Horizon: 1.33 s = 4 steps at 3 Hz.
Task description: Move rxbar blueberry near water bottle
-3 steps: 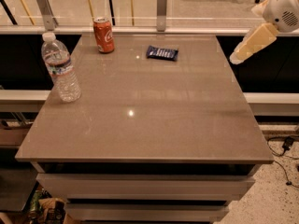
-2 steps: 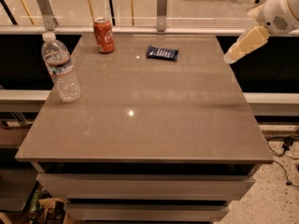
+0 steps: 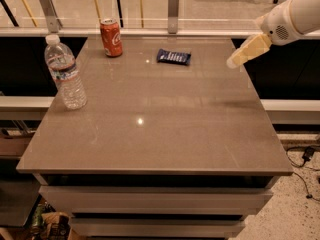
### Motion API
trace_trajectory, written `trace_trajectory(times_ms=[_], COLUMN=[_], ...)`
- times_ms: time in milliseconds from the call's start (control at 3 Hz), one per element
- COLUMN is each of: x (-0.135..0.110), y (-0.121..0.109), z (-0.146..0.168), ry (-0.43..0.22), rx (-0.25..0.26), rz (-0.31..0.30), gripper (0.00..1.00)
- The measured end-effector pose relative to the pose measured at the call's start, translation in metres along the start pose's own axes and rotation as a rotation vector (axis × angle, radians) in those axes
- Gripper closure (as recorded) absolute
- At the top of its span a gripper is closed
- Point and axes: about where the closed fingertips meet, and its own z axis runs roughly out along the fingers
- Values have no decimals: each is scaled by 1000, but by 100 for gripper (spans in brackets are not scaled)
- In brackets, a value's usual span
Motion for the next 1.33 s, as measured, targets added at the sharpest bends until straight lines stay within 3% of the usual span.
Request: trace_trajectory(times_ms=[1333], x=[-16], y=[-3], z=[71], ry=[-121], rx=[-64], rz=[4], gripper=[0])
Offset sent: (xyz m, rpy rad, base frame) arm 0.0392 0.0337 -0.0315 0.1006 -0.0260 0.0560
